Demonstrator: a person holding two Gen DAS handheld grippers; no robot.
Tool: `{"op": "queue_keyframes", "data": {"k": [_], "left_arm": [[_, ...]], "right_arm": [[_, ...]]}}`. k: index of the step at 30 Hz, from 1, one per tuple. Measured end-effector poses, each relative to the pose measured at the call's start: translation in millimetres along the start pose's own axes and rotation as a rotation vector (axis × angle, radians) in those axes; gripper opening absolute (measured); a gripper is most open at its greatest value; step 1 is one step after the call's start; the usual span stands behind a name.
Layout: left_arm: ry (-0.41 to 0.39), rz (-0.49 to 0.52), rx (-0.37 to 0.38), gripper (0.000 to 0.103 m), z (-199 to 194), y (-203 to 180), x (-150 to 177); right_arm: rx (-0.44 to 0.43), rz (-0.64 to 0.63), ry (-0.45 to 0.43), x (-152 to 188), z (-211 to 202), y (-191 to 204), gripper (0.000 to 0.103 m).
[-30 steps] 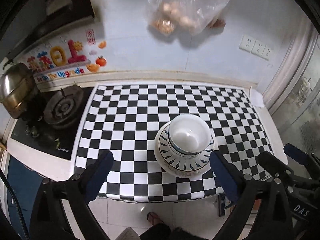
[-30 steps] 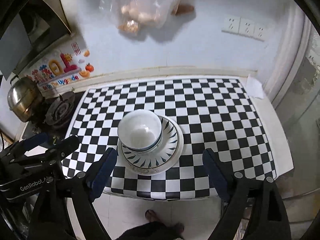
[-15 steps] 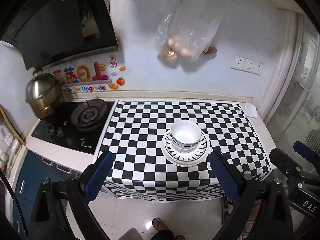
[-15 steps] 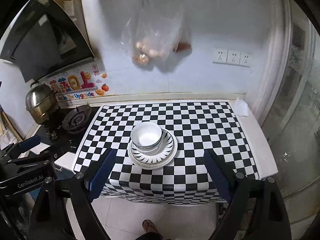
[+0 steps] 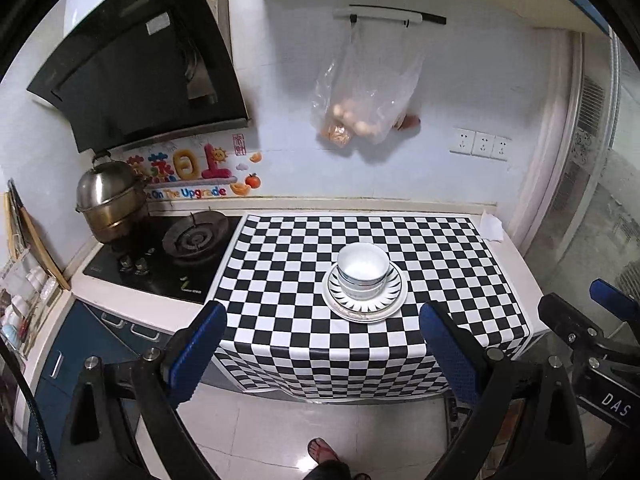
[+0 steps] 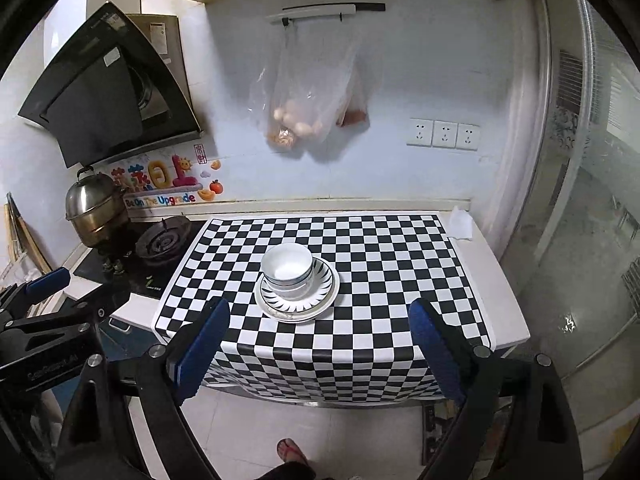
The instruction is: Organize plates and bowls
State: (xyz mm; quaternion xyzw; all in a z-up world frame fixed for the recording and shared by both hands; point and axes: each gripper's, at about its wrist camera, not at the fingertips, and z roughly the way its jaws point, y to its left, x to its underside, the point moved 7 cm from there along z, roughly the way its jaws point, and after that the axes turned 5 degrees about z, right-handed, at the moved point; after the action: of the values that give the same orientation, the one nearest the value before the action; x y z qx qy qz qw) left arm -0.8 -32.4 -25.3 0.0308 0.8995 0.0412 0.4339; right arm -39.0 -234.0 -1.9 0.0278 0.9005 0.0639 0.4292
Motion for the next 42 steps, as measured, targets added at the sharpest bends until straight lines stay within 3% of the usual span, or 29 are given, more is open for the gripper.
{"op": "queue_keyframes", "data": {"k": [13,42], "left_arm": [[0.029,0.01,-0.005,0.099,4.5,-5.9,16.2],[0.007,-0.002,-0.011,0.099,-0.4,1.1,10.0]], "right_arm": [[0.02,0.01,-0.018,-0.4,-7.5,-9.0,0.094],[0.035,0.007,-0.016,-0.3,-6.2,-6.0,0.094]]}}
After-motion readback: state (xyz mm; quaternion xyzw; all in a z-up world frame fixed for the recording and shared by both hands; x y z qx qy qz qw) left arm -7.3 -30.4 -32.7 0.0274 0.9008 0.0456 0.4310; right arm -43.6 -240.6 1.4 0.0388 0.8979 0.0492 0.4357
